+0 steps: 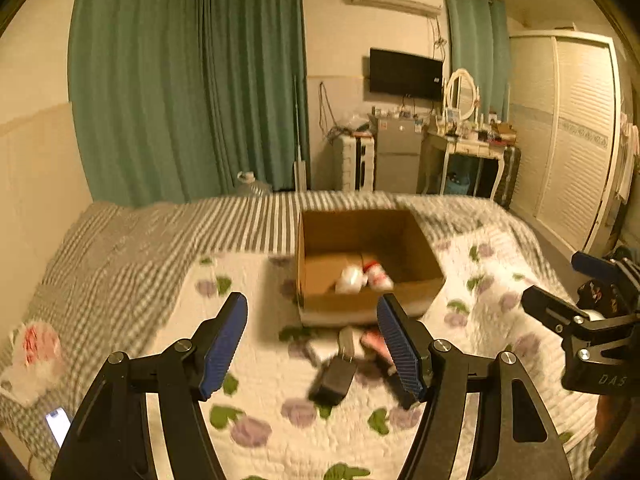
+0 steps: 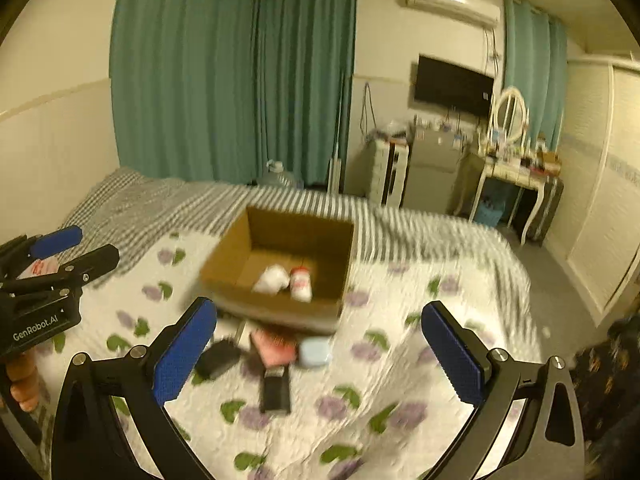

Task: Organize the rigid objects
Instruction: 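Grasp the black power bank with left tool while right tool grasps black bottle, then carry power bank and black bottle into the box and release both, then grasp the light-blue earbud case with right tool while left tool grasps pink phone case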

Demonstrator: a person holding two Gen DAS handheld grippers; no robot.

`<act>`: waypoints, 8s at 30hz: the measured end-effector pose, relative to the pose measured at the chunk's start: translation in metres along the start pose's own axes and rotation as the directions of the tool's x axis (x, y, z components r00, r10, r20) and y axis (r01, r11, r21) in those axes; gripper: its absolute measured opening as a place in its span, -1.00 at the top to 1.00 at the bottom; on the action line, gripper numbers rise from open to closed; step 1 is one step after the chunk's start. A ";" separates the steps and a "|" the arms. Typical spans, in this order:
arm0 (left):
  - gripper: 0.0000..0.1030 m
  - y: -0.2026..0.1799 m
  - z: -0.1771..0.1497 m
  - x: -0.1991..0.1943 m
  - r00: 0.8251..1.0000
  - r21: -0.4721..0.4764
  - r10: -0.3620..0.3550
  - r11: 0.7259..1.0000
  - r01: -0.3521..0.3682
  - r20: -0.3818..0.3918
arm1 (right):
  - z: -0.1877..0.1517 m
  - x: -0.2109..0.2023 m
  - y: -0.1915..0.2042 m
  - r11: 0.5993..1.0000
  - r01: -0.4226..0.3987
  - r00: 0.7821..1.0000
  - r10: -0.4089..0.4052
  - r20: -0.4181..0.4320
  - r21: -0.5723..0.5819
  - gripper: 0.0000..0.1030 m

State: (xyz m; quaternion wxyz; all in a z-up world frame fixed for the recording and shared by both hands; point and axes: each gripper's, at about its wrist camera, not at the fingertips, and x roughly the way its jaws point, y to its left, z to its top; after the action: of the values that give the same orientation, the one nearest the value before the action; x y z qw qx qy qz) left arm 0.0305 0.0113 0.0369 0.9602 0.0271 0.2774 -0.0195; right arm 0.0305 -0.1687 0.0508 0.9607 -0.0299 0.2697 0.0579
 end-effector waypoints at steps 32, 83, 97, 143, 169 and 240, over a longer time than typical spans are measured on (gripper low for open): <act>-0.36 -0.003 -0.113 0.144 0.944 0.062 0.041 0.998 -0.021 -0.328 | -0.138 0.240 0.045 0.993 -0.115 0.886 0.087 -0.456 -0.034 0.20; 0.22 -0.047 -0.117 0.100 0.948 0.072 -0.053 0.994 0.080 -0.315 | -0.142 0.117 0.023 0.993 -0.119 0.919 0.113 -0.377 0.008 0.24; 0.22 -0.044 -0.044 0.057 0.987 0.089 -0.020 0.995 0.034 -0.156 | -0.086 0.075 0.015 0.991 -0.132 0.964 0.128 -0.234 0.002 0.24; 0.22 -0.033 0.060 0.278 0.980 0.099 -0.002 0.995 0.022 -0.197 | 0.054 0.296 -0.014 0.981 -0.171 0.967 0.149 -0.208 -0.088 0.27; -0.21 -0.028 0.081 0.163 0.998 0.090 0.024 0.996 -0.019 -0.063 | 0.071 0.191 -0.054 0.993 -0.118 0.991 0.119 -0.060 0.015 -0.48; -0.27 -0.091 -0.091 0.217 0.892 -0.046 -0.121 0.993 0.112 -0.435 | -0.086 0.205 -0.062 0.993 -0.079 0.926 0.106 -0.363 0.087 0.03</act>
State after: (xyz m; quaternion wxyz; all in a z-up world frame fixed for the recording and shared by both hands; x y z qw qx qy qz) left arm 0.1610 -0.0785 -0.1597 0.8709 0.0044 0.4868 -0.0674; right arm 0.1679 -0.2181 -0.1278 0.8901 0.0067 0.4473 0.0869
